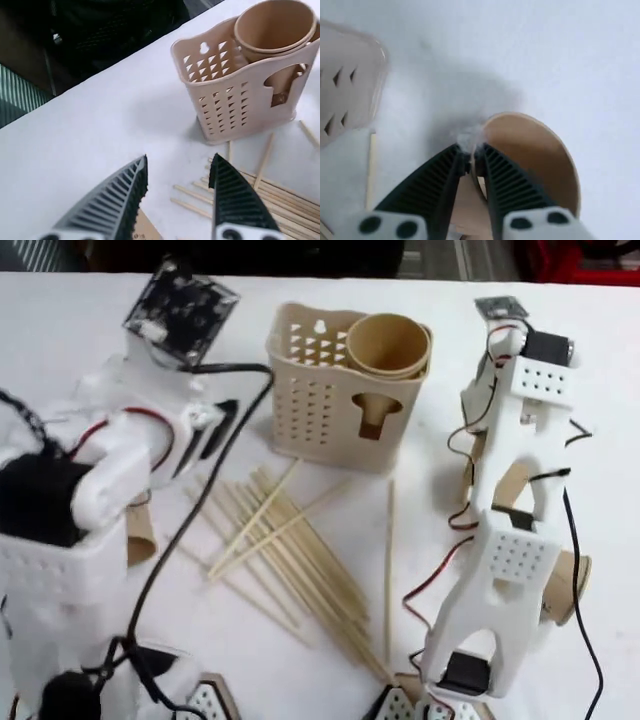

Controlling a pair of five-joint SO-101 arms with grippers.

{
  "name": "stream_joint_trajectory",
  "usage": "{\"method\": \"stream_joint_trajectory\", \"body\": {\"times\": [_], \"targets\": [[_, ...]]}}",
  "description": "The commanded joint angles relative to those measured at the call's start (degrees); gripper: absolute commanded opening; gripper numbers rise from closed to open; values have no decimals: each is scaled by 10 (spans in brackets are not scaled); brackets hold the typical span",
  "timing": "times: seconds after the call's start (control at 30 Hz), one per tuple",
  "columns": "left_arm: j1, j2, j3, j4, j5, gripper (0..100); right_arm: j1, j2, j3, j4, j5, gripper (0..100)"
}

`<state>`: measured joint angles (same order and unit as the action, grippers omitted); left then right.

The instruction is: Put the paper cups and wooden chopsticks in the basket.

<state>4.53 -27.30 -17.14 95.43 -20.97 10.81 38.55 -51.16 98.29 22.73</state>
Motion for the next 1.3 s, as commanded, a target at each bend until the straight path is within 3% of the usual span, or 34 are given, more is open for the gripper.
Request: {"method": "stream_joint_trajectory", "body": {"times": [0.0, 0.17, 0.33, 0.53, 0.67, 0.9, 1.27], "targets": [[-51, -34, 40, -4, -24, 211, -8, -73, -4, 2, 4, 18], [-130, -46, 107, 24, -119, 221, -9, -124, 40, 2, 4, 18], [-218, -67, 160, 45, -240, 299, -9, -168, 91, 1, 5, 18], [-316, -117, 244, 40, -418, 298, -9, -201, 113, 1, 5, 18], [-364, -153, 338, 28, -498, 298, -9, -217, 114, 1, 4, 18], [-422, -196, 558, -162, -559, 300, -15, -275, 114, 1, 8, 18], [-426, -280, 794, -329, -578, 266, -49, -444, 115, 2, 11, 18]]}}
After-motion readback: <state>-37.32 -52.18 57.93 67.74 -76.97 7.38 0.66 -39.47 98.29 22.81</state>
